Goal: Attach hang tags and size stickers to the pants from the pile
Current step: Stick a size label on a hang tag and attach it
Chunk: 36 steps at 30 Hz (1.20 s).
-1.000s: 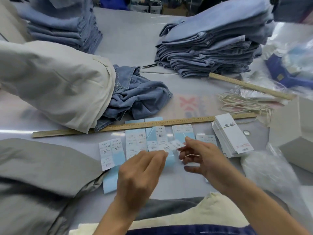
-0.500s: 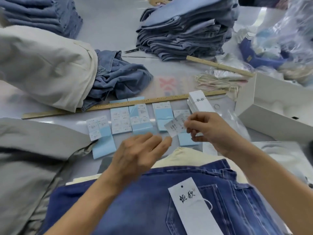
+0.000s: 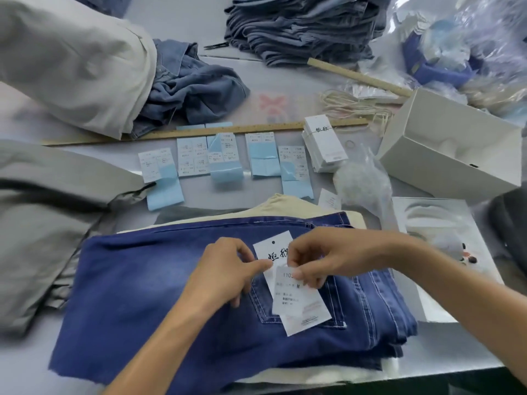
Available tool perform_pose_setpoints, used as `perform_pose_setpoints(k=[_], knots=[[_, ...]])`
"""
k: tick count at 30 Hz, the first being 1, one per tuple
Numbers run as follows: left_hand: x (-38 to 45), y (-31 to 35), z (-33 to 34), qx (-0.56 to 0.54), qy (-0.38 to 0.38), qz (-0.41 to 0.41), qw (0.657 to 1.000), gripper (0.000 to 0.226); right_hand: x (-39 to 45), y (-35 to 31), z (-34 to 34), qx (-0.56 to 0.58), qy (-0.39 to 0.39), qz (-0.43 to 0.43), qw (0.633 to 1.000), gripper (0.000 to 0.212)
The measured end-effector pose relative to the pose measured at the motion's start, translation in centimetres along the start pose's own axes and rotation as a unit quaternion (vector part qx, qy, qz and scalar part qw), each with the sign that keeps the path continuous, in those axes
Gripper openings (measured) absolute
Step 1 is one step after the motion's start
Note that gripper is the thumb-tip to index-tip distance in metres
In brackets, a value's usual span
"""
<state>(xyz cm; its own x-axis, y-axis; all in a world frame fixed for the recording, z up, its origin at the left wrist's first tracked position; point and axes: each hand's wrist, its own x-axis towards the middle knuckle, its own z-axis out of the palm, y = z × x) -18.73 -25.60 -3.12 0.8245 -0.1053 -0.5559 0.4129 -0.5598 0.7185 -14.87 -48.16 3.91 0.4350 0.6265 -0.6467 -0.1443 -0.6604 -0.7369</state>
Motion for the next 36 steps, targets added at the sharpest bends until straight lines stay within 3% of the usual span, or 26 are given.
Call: perform_pose_setpoints(k=[5,9,13,16,20,24,27,36], knots=[[1.2,0.0,1.1,-0.064,0.049,-0.008,0.997,0.041,1.1,0.8,2.9,0.151,0.069,-0.059,0.984,0.014],[1.7,0.5,1.4,-0.053,0.067,-0.011,0.996,0.043,0.7,1.6,3.8,0.199,0.108,-0.082,0.971,0.009],[2.1,1.9,2.3,-0.017,0.099,0.048,0.994,0.023,-0.2,1.6,3.8,0.218,0.101,-0.093,0.966,0.006],[2.5,2.3,1.7,-0.059,0.086,0.093,0.99,0.021,-0.4,1.7,3.9,0.208,0.126,-0.085,0.966,0.009],[2.2,1.6,-0.8,-0.204,0.034,0.122,0.971,0.02,-0.4,1.8,4.8,0.179,0.171,-0.057,0.967,0.011],[2.0,0.5,-3.5,-0.179,0.089,0.138,0.97,0.011,0.3,1.2,4.9,0.115,0.192,-0.047,0.973,0.012],[2.2,-0.1,-5.0,-0.199,0.076,0.123,0.969,0.008,1.9,0.2,4.9,0.105,0.193,-0.048,0.975,0.011],[0.7,-3.3,-4.7,-0.317,-0.071,0.09,0.942,0.03,6.2,-2.2,5.8,0.006,0.189,-0.022,0.982,0.014]])
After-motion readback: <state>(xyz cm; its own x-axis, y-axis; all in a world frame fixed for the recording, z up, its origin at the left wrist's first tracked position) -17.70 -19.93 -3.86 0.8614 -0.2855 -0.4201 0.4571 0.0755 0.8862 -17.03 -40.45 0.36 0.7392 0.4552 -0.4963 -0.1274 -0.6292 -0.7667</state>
